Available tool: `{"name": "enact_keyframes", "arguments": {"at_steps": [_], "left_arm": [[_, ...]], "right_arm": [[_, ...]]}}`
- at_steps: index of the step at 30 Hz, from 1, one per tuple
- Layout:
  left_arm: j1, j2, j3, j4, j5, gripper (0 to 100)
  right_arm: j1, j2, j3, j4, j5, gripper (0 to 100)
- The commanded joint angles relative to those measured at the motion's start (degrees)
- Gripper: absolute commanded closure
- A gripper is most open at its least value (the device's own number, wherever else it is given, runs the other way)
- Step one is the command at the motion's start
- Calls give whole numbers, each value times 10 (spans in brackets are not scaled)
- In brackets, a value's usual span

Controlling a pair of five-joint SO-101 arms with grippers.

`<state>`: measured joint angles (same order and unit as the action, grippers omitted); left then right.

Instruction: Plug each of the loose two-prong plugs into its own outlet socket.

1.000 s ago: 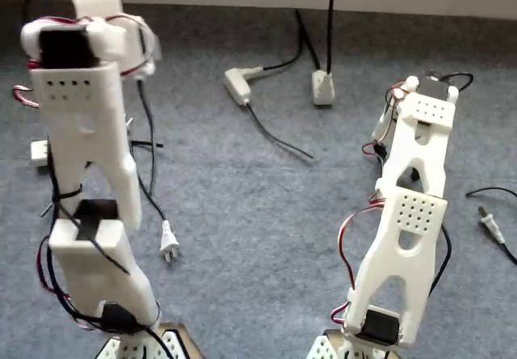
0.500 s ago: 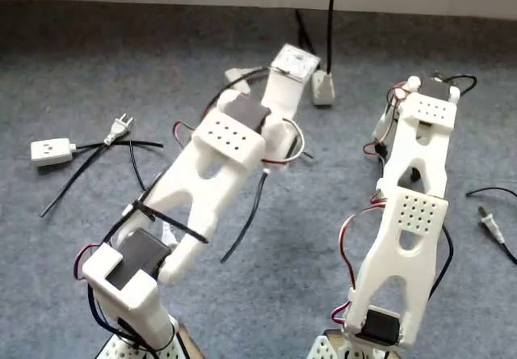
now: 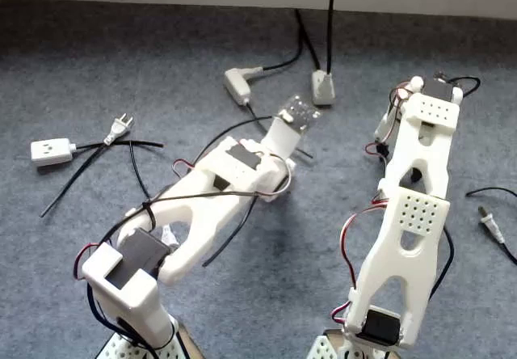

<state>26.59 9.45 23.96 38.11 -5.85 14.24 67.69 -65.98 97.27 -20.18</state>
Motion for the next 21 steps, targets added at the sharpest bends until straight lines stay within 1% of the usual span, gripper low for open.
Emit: {"name": "enact_keyframes", "arguments": {"at_steps": [1,4,7,9,11,14,16,19,21], "left_arm": [[-46,-36,-2,-18,-7,762],[-71,-49,-13,-16,-7,752],[-106,-95,-42,43,-5,752],[-121,-131,-72,94,18,752],[-138,-171,-105,147,78,752],[-174,-235,-162,251,207,752],[-204,-276,-190,320,276,752],[-255,-329,-207,404,333,752],[-290,-352,-207,448,345,752]], "right_arm": [[15,7,-2,7,-9,731],[15,7,-2,7,-9,731],[15,7,-2,7,-8,731],[15,7,-2,7,-8,731],[15,7,-2,7,-8,731],[14,7,-2,7,-8,731],[14,7,-2,7,-8,731],[14,7,-2,7,-8,731],[14,7,-2,7,-8,731]]}}
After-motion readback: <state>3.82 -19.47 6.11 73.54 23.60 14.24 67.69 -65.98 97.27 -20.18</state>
